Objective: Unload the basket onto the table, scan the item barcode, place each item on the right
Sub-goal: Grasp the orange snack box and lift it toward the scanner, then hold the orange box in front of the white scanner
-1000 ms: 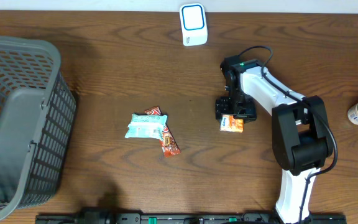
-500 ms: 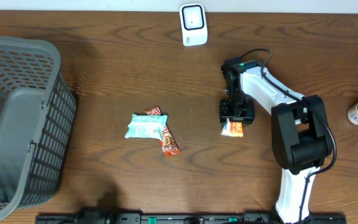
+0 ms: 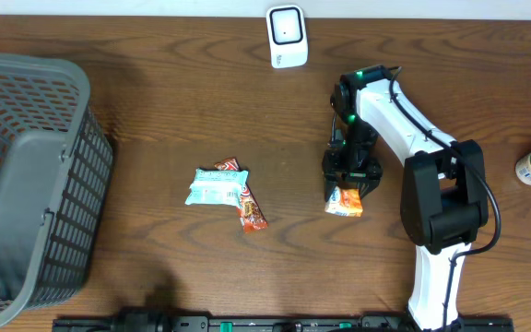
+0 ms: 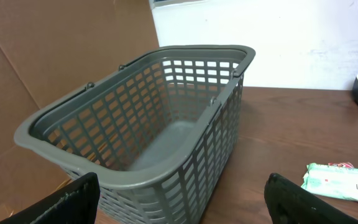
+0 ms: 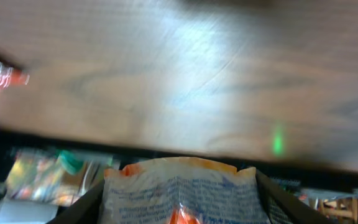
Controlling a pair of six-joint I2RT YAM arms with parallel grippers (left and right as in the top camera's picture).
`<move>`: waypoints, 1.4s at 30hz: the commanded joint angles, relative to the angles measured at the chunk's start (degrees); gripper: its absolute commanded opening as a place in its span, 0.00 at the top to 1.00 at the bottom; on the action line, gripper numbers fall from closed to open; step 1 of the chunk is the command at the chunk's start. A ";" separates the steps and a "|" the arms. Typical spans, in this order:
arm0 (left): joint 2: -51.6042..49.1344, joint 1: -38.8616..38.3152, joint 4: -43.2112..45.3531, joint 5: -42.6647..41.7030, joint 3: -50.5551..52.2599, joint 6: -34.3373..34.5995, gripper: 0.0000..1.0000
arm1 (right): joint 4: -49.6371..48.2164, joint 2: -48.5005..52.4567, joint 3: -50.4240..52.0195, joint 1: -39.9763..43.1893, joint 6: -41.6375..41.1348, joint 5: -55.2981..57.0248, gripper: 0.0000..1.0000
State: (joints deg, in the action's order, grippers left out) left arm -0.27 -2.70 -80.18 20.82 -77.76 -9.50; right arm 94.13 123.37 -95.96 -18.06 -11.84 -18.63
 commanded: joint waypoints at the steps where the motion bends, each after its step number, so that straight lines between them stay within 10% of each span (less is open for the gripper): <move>1: 0.07 -0.17 0.07 -0.68 -0.09 -0.96 0.15 | 2.40 0.17 -1.01 0.39 5.40 -7.50 0.41; 22: 0.07 -0.17 0.07 -0.68 -0.09 -0.96 0.15 | 2.82 0.17 -0.98 0.39 5.90 -11.47 0.42; 42: 0.07 -0.17 0.00 -0.70 -0.09 -0.94 0.15 | -30.38 0.17 -24.06 0.50 -4.31 -9.70 0.48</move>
State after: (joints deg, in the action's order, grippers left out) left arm -0.27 -2.70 -80.23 20.82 -77.76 -9.50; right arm 67.42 123.37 -115.74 -17.89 -14.41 -29.08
